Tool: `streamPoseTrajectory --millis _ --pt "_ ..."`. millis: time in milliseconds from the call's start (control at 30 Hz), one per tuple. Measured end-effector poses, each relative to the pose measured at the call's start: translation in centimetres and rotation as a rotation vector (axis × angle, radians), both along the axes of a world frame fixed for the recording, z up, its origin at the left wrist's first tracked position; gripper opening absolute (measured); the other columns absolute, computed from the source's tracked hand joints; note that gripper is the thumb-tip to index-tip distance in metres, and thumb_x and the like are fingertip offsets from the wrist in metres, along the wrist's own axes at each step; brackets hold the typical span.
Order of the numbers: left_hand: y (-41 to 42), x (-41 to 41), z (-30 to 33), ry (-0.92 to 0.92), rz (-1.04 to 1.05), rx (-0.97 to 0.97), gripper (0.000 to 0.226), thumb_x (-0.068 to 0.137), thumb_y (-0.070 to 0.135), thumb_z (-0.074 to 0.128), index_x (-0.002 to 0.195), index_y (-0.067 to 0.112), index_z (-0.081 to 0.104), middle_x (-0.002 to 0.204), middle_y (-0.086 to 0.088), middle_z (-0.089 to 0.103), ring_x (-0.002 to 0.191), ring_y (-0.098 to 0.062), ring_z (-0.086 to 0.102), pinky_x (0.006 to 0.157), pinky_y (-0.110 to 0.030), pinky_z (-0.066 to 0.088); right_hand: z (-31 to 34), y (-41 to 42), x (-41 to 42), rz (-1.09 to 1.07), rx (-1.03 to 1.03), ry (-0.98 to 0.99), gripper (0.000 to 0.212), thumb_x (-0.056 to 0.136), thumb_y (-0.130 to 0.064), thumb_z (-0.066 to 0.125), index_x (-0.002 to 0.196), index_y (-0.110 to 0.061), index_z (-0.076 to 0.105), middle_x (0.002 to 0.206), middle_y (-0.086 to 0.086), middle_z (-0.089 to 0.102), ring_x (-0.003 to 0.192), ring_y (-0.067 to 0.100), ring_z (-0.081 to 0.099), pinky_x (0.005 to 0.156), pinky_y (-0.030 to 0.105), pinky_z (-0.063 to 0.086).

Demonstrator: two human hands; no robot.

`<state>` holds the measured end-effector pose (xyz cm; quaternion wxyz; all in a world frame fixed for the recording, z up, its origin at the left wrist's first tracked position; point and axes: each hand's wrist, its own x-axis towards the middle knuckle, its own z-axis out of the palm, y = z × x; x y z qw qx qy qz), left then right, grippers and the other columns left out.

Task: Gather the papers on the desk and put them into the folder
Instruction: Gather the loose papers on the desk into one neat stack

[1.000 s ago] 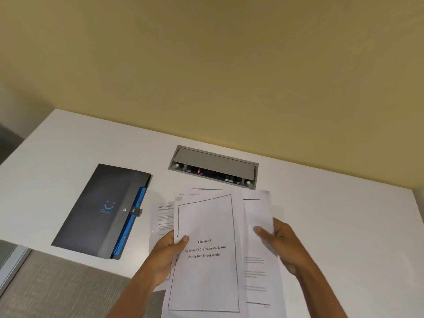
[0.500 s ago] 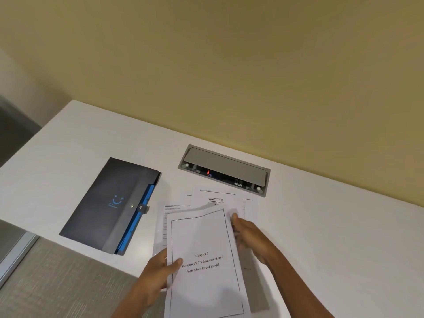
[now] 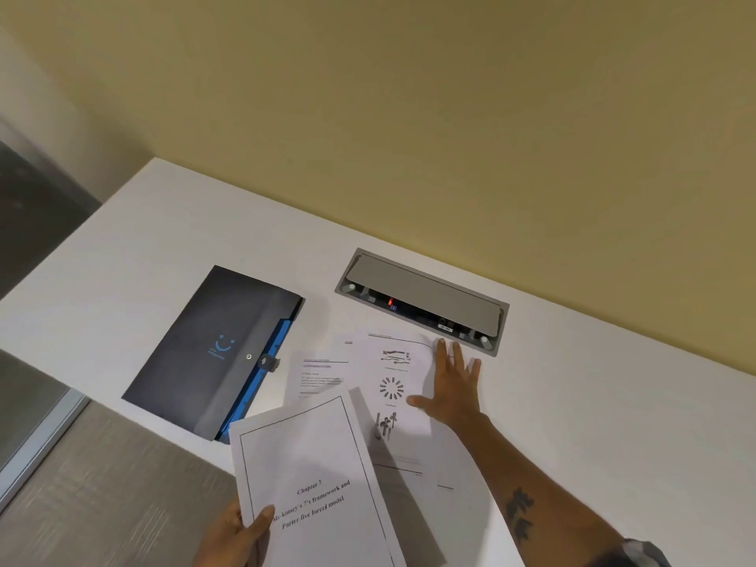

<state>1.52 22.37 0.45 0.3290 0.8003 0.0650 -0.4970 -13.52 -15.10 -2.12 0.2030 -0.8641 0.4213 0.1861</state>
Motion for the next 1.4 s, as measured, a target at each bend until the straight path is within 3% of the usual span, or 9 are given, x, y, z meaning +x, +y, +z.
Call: streamPoseTrajectory --millis 200,400,567,767,1033,1133,1200,1300,1400 --pt "0.2 -0.8 0.2 -0.011 0.115 -0.044 0.053 0.089 0.019 0.076 0.138 0.014 0.060 0.120 -0.013 0.075 0.102 -0.027 0.067 0.094 -0.038 0.048 -0.2 2.3 0.4 -0.075 -0.009 -0.172 0.109 0.088 -0.047 0.079 0.168 -0.018 0.010 0.172 0.008 0.028 0.163 0.027 0.014 0.132 0.052 -0.002" --pt "-0.5 -0.7 0.3 -0.020 0.158 -0.106 0.050 0.091 0.016 0.073 0.139 0.013 0.057 0.123 -0.016 0.074 0.115 -0.035 0.067 0.110 -0.053 0.046 0.2 4.3 -0.5 -0.302 -0.039 -0.308 0.104 0.083 -0.025 0.088 0.165 -0.017 0.024 0.151 0.006 0.055 0.138 0.029 0.048 0.115 0.044 0.037" --pt "-0.5 -0.5 -0.3 -0.007 0.234 -0.157 0.049 0.090 0.011 0.073 0.137 0.008 0.059 0.120 -0.018 0.074 0.113 -0.039 0.069 0.108 -0.057 0.047 0.6 4.8 -1.6 -0.323 -0.067 -0.375 0.058 0.092 -0.006 0.077 0.146 -0.014 0.056 0.126 0.005 0.071 0.119 0.029 0.065 0.103 0.042 0.048" --pt "-0.6 -0.2 0.0 -0.008 0.297 -0.234 0.047 0.090 0.009 0.073 0.136 0.012 0.061 0.115 -0.012 0.078 0.108 -0.039 0.071 0.105 -0.061 0.050 1.1 4.9 -2.6 -0.414 0.013 -0.514 0.014 0.102 -0.014 0.066 0.108 -0.001 0.069 0.110 0.011 0.071 0.096 0.031 0.071 0.072 0.034 0.056" --pt "-1.6 0.8 2.3 0.055 0.335 -0.434 0.032 0.096 0.004 0.063 0.126 0.016 0.064 0.115 -0.013 0.079 0.104 -0.036 0.076 0.093 -0.055 0.058 4.8 5.1 -6.2 -0.607 0.204 -0.788 0.023 0.106 -0.009 0.059 0.087 -0.022 0.057 0.078 -0.008 0.070 0.065 0.023 0.066 0.053 0.013 0.049" --pt "-2.3 1.2 3.1 0.076 0.298 -0.483 0.033 0.096 0.003 0.062 0.128 0.012 0.064 0.118 -0.016 0.077 0.108 -0.040 0.074 0.099 -0.060 0.054 7.3 5.5 -7.0 -0.650 0.396 -0.797 0.023 0.106 -0.017 0.060 0.105 -0.038 0.069 0.101 -0.024 0.078 0.084 0.013 0.078 0.054 0.019 0.057" --pt "-2.7 1.4 3.5 0.089 0.250 -0.501 0.033 0.095 0.005 0.064 0.128 0.013 0.064 0.119 -0.016 0.077 0.108 -0.040 0.074 0.097 -0.059 0.056 8.2 5.8 -7.2 -0.616 0.494 -0.771 0.020 0.105 -0.019 0.061 0.112 -0.034 0.072 0.108 -0.011 0.080 0.092 0.021 0.079 0.058 0.023 0.057" --pt "-3.2 1.5 3.9 0.126 0.173 -0.510 0.034 0.093 0.011 0.067 0.126 0.014 0.064 0.115 -0.015 0.079 0.102 -0.036 0.077 0.077 -0.045 0.065 9.2 6.7 -6.7 -0.505 0.611 -0.736 0.016 0.105 -0.019 0.062 0.112 -0.026 0.073 0.092 -0.007 0.078 0.088 0.018 0.077 0.074 0.026 0.057" --pt "-3.7 1.4 4.2 0.255 0.122 -0.474 0.051 0.083 0.017 0.076 0.131 0.012 0.061 0.122 -0.015 0.076 0.110 -0.036 0.074 0.092 -0.052 0.060 9.1 8.0 -6.0 -0.433 0.672 -0.711 0.022 0.104 -0.020 0.063 0.091 -0.035 0.072 0.065 -0.021 0.053 0.059 0.003 0.052 0.059 0.018 0.044"
